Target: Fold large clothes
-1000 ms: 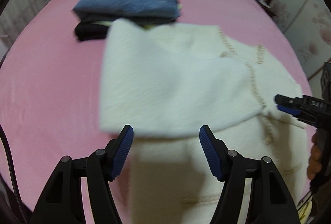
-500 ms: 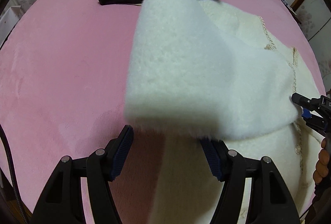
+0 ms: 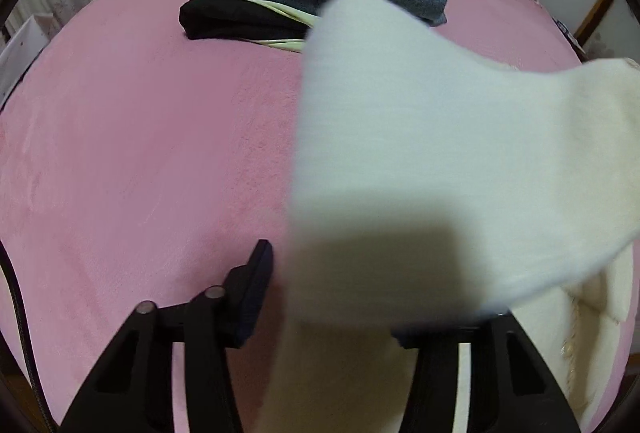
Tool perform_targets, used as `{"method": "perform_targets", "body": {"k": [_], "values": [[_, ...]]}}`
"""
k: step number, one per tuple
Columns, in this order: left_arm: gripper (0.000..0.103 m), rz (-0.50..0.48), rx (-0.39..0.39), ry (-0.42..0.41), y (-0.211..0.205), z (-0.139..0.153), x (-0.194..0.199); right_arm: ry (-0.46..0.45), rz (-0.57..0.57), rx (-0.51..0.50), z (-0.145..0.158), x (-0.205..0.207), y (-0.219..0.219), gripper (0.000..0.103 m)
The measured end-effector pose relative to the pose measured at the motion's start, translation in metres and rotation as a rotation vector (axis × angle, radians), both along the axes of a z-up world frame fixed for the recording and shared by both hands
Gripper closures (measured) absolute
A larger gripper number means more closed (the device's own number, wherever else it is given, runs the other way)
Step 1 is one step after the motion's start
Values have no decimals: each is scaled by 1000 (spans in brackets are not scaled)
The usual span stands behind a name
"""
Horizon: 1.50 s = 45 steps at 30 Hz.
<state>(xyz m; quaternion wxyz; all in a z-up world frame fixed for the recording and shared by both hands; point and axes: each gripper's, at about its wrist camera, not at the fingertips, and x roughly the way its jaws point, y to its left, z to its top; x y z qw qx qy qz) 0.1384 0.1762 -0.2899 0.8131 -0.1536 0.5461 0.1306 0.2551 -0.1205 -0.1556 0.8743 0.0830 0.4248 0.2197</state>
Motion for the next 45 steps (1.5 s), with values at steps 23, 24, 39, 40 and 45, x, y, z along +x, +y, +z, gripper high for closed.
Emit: {"method": "perform_targets", "body": {"k": [23, 24, 39, 40, 45], "values": [[64, -106, 125, 73, -24, -11, 21, 240, -308, -259, -118, -49, -102, 89], [63, -127, 133, 88, -26, -11, 21, 274, -309, -259, -126, -47, -106, 88], [19, -239, -115, 10, 22, 42, 39, 290, -250, -126, -95, -16, -128, 65], [19, -212, -122, 11, 27, 34, 50, 285, -250, -120, -98, -9, -129, 65], [19, -165, -115, 54, 33, -9, 96, 323, -268, -81, -119, 22, -143, 65]]}}
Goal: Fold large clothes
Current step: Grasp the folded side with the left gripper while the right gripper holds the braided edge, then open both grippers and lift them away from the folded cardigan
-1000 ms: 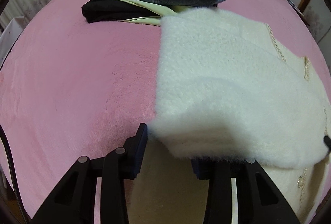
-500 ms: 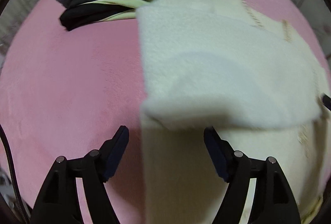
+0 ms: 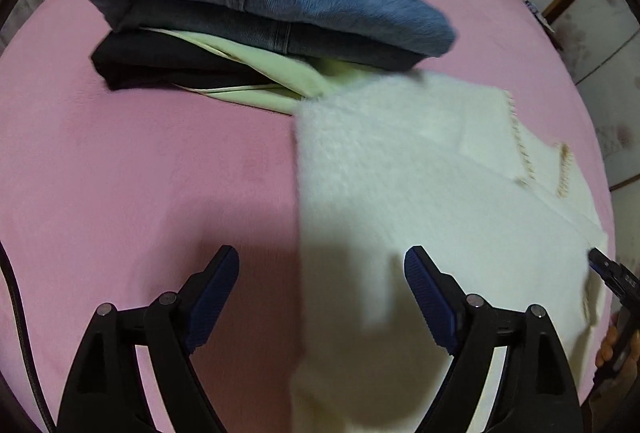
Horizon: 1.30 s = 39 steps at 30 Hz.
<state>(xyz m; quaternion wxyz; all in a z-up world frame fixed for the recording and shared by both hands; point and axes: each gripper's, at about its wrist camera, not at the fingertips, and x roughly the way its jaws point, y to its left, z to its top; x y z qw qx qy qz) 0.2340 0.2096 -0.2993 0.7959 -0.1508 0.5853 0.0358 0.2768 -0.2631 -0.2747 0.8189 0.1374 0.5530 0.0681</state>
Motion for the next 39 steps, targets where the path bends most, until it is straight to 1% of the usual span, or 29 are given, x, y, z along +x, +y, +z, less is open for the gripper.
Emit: {"method": "perform_targets", "body": {"k": [2, 4, 5, 6, 7, 8, 9, 10, 11, 13, 15, 17, 19, 20, 21, 22, 23, 24, 25, 26, 28, 30, 31, 33, 35, 36, 37, 38, 39], "values": [[19, 0, 10, 6, -1, -13, 15, 21, -5, 30, -10, 7, -3, 65], [20, -6, 19, -15, -6, -14, 23, 29, -1, 67, -15, 11, -3, 65], [33, -13, 21, -33, -9, -12, 25, 18, 10, 77, -16, 10, 0, 65], [47, -26, 15, -50, -13, -10, 27, 6, 36, 80, -15, 9, 5, 71], [60, -38, 43, -52, -19, -7, 29, 1, 61, 65, -14, 8, 11, 78], [74, -38, 86, -59, -23, -4, 28, -7, 79, 4, -13, 7, 19, 88], [83, -40, 118, -74, -26, -1, 27, -25, 101, -52, -10, 6, 26, 90], [88, -41, 143, -95, -29, 3, 25, -44, 106, -67, -6, 6, 29, 91], [89, -33, 152, -113, -30, 6, 22, -72, 101, -78, -1, 6, 31, 92], [90, -13, 157, -146, -31, 10, 17, -130, 79, -88, 11, 8, 30, 94], [90, -8, 184, -162, -37, 10, 16, -194, 66, -116, 19, 13, 33, 94], [90, -15, 220, -157, -42, 1, 17, -187, 67, -142, 11, 22, 37, 94], [89, -24, 245, -155, -47, -4, 16, -141, 75, -175, -8, 30, 40, 93], [87, -35, 269, -154, -50, -6, 16, -119, 80, -184, -17, 31, 41, 92], [86, -43, 287, -154, -54, -6, 14, -116, 79, -192, -20, 30, 42, 92], [83, -50, 305, -146, -57, -4, 15, -115, 73, -200, -18, 30, 43, 90], [75, -49, 319, -130, -59, 0, 15, -104, 63, -210, -13, 30, 43, 86], [71, -44, 327, -116, -64, 4, 15, -97, 54, -229, -9, 29, 45, 84], [62, -33, 330, -99, -65, 11, 15, -98, 47, -258, -1, 25, 47, 84], [56, -19, 324, -99, -68, 20, 15, -112, 47, -278, 9, 19, 51, 84], [54, 5, 286, -137, -76, 42, 5, -162, 66, -271, 29, 3, 62, 81], [49, 12, 213, -174, -91, 59, -6, -202, 112, -218, 46, -15, 79, 72], [48, 12, 166, -194, -102, 66, -13, -219, 144, -174, 53, -27, 93, 71], [48, 8, 109, -206, -124, 67, -23, -222, 186, -111, 56, -40, 114, 71], [48, 0, 83, -176, -142, 56, -36, -184, 243, -39, 45, -52, 140, 71], [48, 2, 84, -150, -145, 48, -46, -160, 267, -30, 35, -56, 152, 71], [48, 4, 90, -119, -149, 37, -50, -141, 284, -32, 25, -59, 160, 71], [48, 5, 99, -100, -147, 33, -57, -125, 303, -40, 14, -62, 166, 71], [48, 3, 123, -85, -150, 24, -62, -114, 317, -72, 4, -64, 169, 72]]}}
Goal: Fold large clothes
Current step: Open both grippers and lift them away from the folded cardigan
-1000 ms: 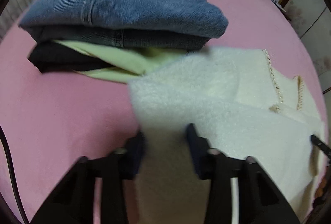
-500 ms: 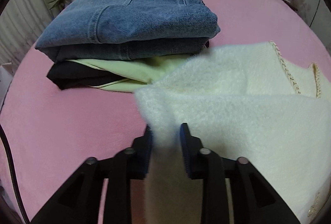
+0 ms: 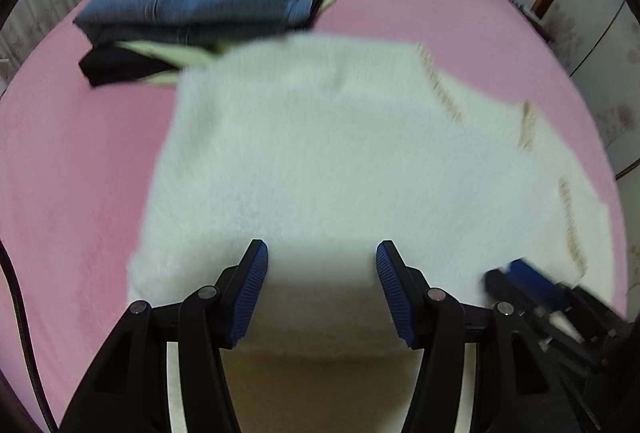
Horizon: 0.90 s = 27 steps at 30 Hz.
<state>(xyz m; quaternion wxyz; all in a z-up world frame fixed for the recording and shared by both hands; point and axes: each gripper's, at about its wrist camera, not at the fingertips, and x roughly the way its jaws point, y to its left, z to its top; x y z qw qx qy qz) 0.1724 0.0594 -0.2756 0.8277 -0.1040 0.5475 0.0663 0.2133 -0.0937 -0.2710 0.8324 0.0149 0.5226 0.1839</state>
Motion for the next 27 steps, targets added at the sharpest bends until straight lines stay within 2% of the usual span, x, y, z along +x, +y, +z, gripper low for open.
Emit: {"method": "perform_targets", "body": {"k": [1, 2, 3, 4, 7, 8, 9, 11, 13, 14, 16, 18, 20, 23, 27], "values": [[49, -11, 26, -5, 0, -7, -3, -4, -5, -43, -6, -1, -1, 74], [49, -23, 39, -17, 2, -10, -5, -20, -18, -84, -12, -2, -8, 82], [49, -42, 50, -31, 4, -11, -7, -37, -25, -87, -15, -5, -20, 94], [49, -59, 62, -38, 6, -11, -7, -46, -40, -94, -14, -5, -32, 98], [49, -85, 91, -47, 19, -12, -2, -69, -150, -208, -11, -1, -82, 98], [49, -92, 90, -45, 22, -12, -2, -63, -180, -208, -9, 0, -102, 99], [49, -96, 83, -43, 24, -11, -2, -49, -196, -172, -9, 1, -118, 103], [49, -103, 79, -28, 27, -8, -2, 2, -210, -50, -7, 3, -146, 103], [48, -96, 90, -10, 29, -6, 5, 17, -202, -49, -2, 1, -149, 103], [46, -88, 93, 0, 28, -2, 3, 20, -194, -65, 3, -1, -146, 99], [43, -70, 72, 12, 29, 14, -7, 26, -182, -52, 14, -5, -135, 99], [42, -61, 50, 9, 25, 32, -17, 32, -174, 3, 32, -19, -135, 99], [33, -52, 37, -4, 22, 57, -31, 36, -170, 46, 51, -30, -133, 99], [25, -31, 25, -35, 17, 98, -52, 25, -136, 94, 85, -43, -122, 99], [24, 0, 0, -66, 11, 148, -74, 2, -81, 125, 132, -59, -117, 97]]}}
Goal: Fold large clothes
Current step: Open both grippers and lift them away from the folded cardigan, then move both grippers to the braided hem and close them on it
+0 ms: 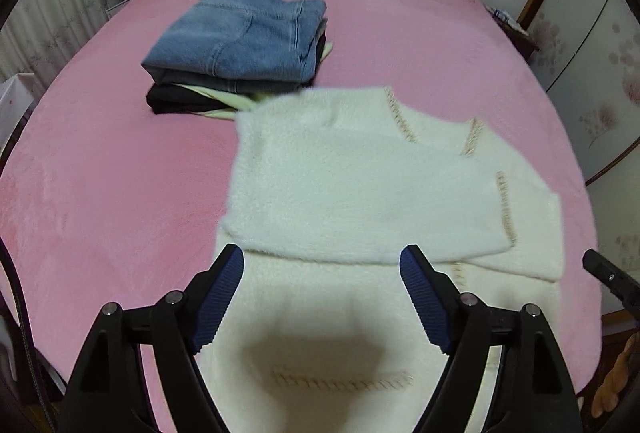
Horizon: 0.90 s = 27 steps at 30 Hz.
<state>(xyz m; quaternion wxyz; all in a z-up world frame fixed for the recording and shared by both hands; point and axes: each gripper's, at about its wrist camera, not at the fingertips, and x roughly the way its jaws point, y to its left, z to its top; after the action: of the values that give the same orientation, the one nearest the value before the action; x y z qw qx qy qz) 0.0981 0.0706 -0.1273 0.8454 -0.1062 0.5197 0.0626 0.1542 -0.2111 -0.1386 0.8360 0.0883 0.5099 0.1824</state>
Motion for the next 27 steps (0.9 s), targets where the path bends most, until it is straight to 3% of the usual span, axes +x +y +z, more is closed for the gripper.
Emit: {"method": "perform_targets", "body": {"k": [4, 8, 12, 20, 24, 27], "values": [[23, 21, -3, -47, -10, 50, -21, -5, 34, 57, 42, -12, -2, 97], [15, 40, 20, -105, -21, 93, -47, -35, 79, 76, 75, -25, -3, 97], [12, 48, 28, -129, -29, 119, -65, -59, 112, 76, 98, -42, -4, 96], [12, -7, 67, -79, -39, 129, -100, -79, 112, 59, 120, -84, -10, 95], [12, -57, 67, -71, -38, 122, -119, -78, 63, 34, 116, -109, -12, 74], [12, -91, 30, -72, -33, 114, -137, -74, 14, 23, 109, -130, -13, 73]]}}
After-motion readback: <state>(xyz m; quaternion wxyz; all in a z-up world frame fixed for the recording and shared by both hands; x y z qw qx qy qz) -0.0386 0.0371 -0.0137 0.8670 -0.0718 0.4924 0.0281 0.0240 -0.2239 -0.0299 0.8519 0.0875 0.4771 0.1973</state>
